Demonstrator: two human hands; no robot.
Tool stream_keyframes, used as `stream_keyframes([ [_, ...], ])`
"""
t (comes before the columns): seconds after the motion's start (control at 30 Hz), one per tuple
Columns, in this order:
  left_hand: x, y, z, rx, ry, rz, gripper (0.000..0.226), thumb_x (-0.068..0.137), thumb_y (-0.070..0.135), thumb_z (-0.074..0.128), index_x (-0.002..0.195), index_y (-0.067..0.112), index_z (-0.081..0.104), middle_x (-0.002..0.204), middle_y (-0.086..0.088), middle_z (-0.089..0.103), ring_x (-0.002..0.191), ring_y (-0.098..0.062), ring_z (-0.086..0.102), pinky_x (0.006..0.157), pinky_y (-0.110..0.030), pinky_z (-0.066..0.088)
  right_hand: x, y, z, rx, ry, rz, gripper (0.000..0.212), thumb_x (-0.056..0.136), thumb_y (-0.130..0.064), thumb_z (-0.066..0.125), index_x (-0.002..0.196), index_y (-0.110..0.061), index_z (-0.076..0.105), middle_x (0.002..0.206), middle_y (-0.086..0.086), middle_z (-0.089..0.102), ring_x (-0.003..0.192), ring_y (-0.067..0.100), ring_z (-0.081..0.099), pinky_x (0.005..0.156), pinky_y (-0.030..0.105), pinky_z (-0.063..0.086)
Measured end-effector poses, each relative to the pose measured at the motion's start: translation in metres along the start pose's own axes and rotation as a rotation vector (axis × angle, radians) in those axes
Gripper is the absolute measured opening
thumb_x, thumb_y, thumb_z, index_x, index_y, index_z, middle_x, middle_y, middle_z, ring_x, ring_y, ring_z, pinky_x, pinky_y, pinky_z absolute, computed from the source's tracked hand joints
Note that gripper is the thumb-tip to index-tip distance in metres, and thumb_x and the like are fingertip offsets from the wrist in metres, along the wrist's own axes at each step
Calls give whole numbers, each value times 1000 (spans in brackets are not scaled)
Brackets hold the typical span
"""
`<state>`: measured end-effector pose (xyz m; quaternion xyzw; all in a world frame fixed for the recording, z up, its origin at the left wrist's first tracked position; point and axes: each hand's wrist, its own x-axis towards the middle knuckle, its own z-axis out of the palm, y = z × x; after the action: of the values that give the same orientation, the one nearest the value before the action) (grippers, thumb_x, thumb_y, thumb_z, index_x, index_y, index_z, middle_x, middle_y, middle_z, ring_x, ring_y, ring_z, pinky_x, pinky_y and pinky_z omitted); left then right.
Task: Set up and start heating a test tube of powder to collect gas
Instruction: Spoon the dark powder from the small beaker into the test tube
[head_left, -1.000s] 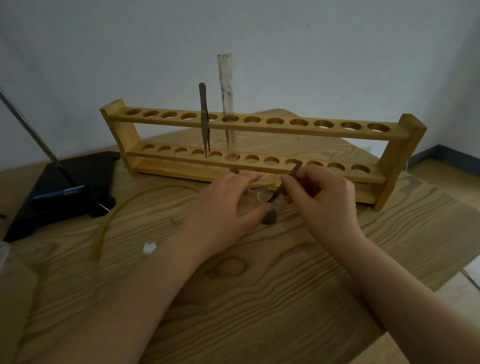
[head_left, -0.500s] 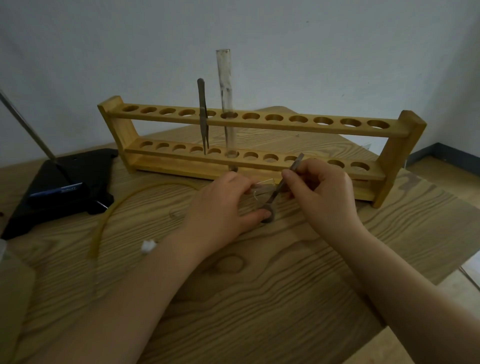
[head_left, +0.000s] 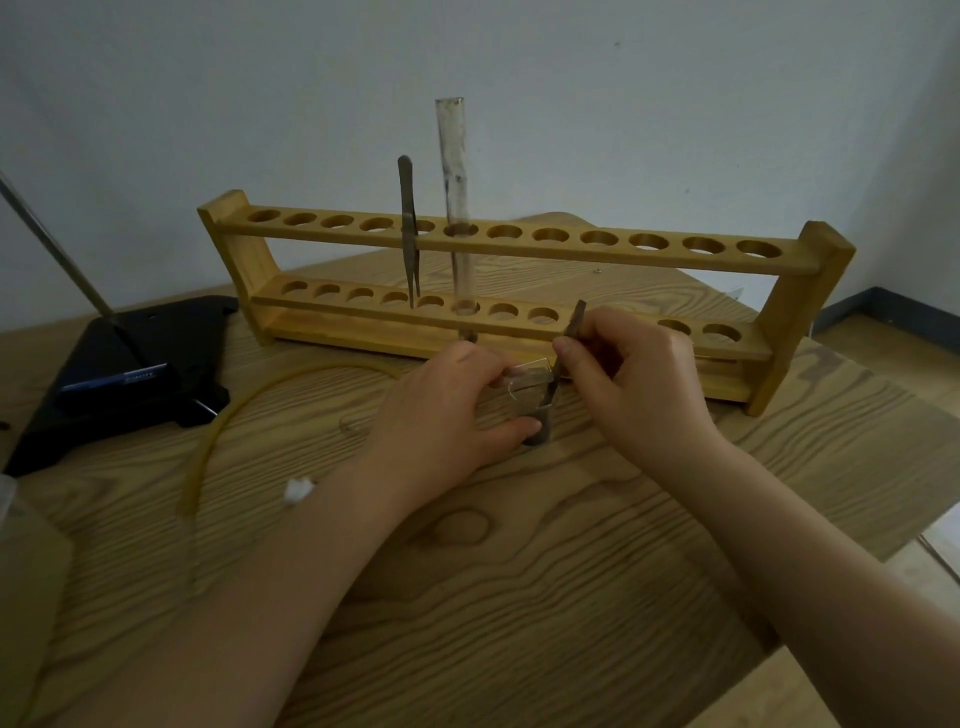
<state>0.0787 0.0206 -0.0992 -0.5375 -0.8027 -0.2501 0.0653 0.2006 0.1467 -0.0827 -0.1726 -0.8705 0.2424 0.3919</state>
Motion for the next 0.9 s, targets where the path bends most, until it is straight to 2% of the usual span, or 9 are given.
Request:
stream_keyframes([
  [0.07,0,0,-1,1,-2,-1,50,75,54,64,120,35,54,95,18,44,73,8,38,64,-20,33,3,-2,0,-10,-8,33,16,89,-18,61,74,-14,59,59,-8,51,53,2,46,53,8,38],
  [0.27,-1,1,-2,19,5,5,50,76,53,65,121,33,54,98,16,45,77,0,37,66,-21,34,7,1,5,-1,5,187,20,88,-21,61,73,-8,61,59,-3,52,52,5,43,52,6,37],
  [0.37,-1,1,-1,16,6,7,50,76,53,65,121,33,55,98,16,45,77,0,37,66,-20,34,8,2,7,26,11,250,22,88,-20,61,72,-6,61,59,1,53,54,9,45,49,10,34],
  [0.5,-1,0,-1,22,12,16,50,77,53,64,121,32,55,98,15,47,79,0,39,68,-21,37,9,1,10,93,26,326,20,88,-20,61,75,-5,62,68,12,64,66,24,61,57,27,47],
  [0.7,-1,0,-2,35,-1,-5,50,76,56,61,121,35,53,101,16,48,84,0,43,69,-21,40,12,-2,7,168,66,453,18,88,-23,61,75,-12,65,73,10,69,73,26,66,67,36,54],
  [0.77,-1,0,-3,33,0,-8,50,76,55,63,121,35,53,101,16,48,84,0,43,69,-20,40,12,-2,5,196,69,495,17,89,-23,61,78,-11,66,72,8,69,70,22,67,66,37,55],
  [0.87,-1,0,-4,27,-1,-11,51,77,55,63,122,35,53,101,16,47,84,0,42,69,-19,38,13,-2,2,245,76,555,18,90,-23,60,81,-10,67,63,-2,66,56,3,61,59,24,49],
  [0.9,-1,0,-4,30,-1,-10,51,77,56,62,122,35,52,101,17,46,84,0,42,68,-19,37,13,-1,1,262,78,579,19,90,-24,60,81,-10,68,61,-3,66,55,2,60,59,22,48],
])
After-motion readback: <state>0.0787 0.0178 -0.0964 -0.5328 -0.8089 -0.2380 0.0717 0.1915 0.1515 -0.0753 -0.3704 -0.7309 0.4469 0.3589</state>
